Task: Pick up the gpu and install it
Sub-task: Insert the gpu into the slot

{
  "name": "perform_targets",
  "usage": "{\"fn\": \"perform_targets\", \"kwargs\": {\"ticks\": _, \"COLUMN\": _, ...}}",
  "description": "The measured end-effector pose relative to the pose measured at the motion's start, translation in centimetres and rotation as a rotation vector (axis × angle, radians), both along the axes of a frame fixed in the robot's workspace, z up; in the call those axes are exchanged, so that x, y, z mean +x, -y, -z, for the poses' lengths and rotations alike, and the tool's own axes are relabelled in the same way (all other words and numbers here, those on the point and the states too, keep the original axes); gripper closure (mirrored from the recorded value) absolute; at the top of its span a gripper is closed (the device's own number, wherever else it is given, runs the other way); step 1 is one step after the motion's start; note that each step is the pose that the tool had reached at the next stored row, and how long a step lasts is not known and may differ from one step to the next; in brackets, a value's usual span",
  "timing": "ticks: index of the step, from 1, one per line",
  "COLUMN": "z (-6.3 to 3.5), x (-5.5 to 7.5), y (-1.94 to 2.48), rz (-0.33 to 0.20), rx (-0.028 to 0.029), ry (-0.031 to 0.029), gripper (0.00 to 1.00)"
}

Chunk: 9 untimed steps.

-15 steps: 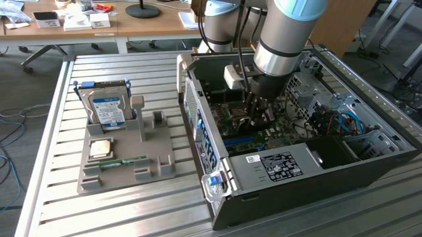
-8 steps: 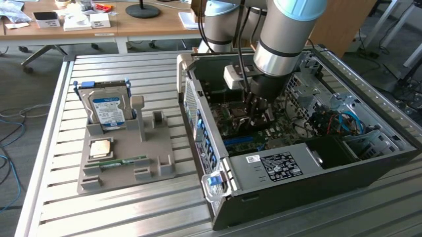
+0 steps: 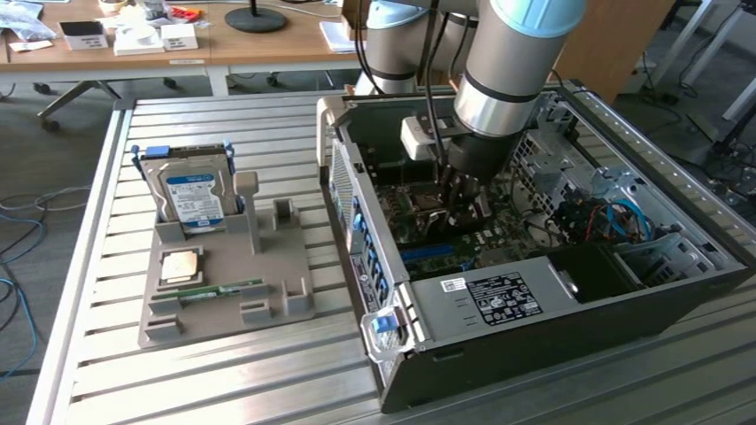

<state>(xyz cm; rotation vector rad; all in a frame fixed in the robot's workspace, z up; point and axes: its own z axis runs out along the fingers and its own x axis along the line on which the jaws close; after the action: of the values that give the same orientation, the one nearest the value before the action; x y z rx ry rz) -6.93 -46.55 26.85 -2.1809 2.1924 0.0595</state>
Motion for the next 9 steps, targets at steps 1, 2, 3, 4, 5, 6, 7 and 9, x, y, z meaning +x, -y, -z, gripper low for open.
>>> {"fn": "perform_targets", "kwargs": {"ticks": 1, "z": -0.06, "x": 0.0, "y": 0.03, "rz": 0.0, "rx": 0.0, "ry": 0.0, "gripper": 0.73}}
{"fn": "perform_targets", "kwargs": {"ticks": 2, "z": -0.06, "x": -0.01, "y": 0.12, "rz": 0.0, "rx": -0.0001, "ry": 0.0, "gripper": 0.73}}
{"fn": "perform_targets", "kwargs": {"ticks": 3, "z": -0.06, "x": -0.01, "y": 0.12, "rz": 0.0, "rx": 0.0, "ry": 0.0, "gripper": 0.73}}
{"fn": "perform_targets", "kwargs": {"ticks": 4, "z": -0.07, "x": -0.01, "y": 0.12, "rz": 0.0, "rx": 0.0, "ry": 0.0, "gripper": 0.73}}
{"fn": "perform_targets", "kwargs": {"ticks": 5, "z": -0.06, "x": 0.01, "y": 0.12, "rz": 0.0, "rx": 0.0, "ry": -0.0002, "gripper": 0.73}}
{"fn": "perform_targets", "kwargs": {"ticks": 6, "z": -0.07, "x": 0.04, "y": 0.12, "rz": 0.0, "rx": 0.0, "ry": -0.0019, "gripper": 0.73}}
{"fn": "perform_targets", "kwargs": {"ticks": 7, "z": -0.07, "x": 0.06, "y": 0.13, "rz": 0.0, "rx": -0.0001, "ry": -0.0038, "gripper": 0.73}}
{"fn": "perform_targets", "kwargs": {"ticks": 9, "z": -0.06, "x": 0.11, "y": 0.12, "rz": 0.0, "rx": 0.0, "ry": -0.0082, "gripper": 0.73}}
